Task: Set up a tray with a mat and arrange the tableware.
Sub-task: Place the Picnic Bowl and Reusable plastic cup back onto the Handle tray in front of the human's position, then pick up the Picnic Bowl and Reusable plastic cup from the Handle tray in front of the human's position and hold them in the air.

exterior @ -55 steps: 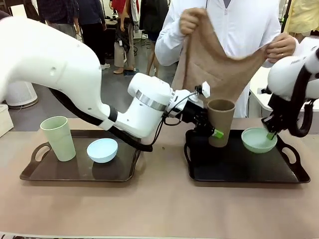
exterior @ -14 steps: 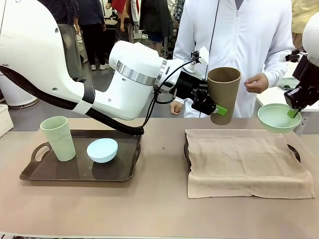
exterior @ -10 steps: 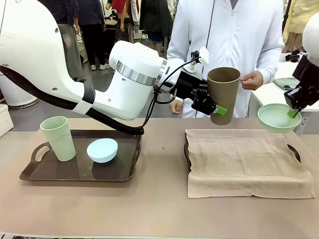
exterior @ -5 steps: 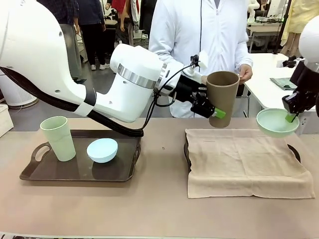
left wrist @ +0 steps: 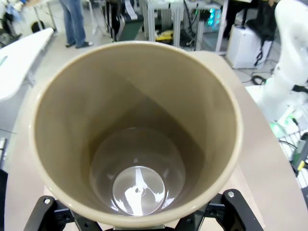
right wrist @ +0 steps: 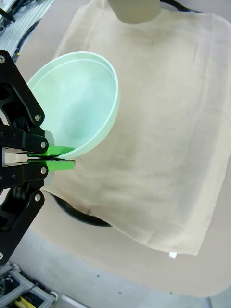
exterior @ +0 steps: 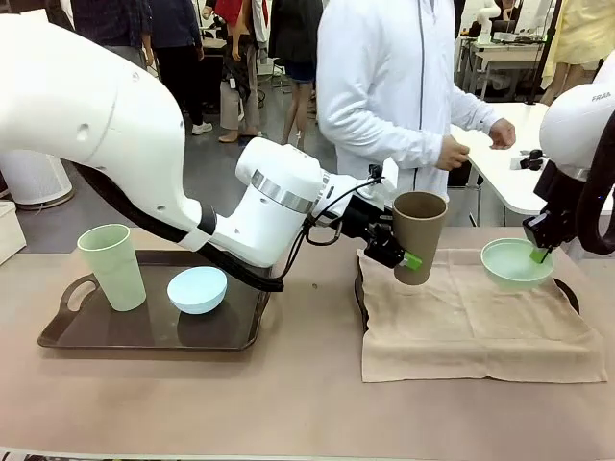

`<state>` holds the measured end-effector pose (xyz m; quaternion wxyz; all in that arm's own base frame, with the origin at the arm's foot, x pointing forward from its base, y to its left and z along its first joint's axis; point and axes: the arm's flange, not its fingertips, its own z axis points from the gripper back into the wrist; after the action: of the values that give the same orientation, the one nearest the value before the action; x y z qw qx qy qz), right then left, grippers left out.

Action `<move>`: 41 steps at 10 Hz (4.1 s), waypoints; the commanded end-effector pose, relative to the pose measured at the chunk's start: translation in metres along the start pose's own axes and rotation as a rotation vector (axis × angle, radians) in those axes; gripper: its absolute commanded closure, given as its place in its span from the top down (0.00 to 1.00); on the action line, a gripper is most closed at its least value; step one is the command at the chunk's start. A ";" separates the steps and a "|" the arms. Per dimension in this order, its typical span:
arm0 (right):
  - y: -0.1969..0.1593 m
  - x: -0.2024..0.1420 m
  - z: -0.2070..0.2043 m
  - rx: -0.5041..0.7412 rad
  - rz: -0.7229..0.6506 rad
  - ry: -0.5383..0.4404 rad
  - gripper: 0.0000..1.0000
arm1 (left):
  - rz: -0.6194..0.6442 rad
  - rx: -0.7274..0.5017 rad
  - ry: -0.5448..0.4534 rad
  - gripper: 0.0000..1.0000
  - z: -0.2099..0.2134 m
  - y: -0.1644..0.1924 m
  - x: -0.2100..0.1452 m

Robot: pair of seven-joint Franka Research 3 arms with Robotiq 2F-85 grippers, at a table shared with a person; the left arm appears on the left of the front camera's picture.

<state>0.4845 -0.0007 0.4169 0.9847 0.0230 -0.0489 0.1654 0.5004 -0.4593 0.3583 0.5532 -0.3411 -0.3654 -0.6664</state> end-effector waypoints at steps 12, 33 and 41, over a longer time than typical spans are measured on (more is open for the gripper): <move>-0.034 0.017 -0.062 0.077 0.004 0.014 0.23 | -0.004 -0.119 0.004 0.83 -0.044 0.026 -0.041; -0.016 -0.065 0.085 -0.052 0.023 0.043 0.73 | 0.422 0.066 0.568 1.00 0.124 -0.081 0.063; -0.003 -0.083 0.113 -0.095 -0.009 0.036 0.73 | 0.610 0.136 0.674 1.00 0.138 -0.092 0.080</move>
<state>0.4151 -0.0426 0.5031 0.9839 -0.0082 -0.0355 0.1750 0.4164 -0.3759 0.4673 0.7941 -0.1775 -0.1203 -0.5687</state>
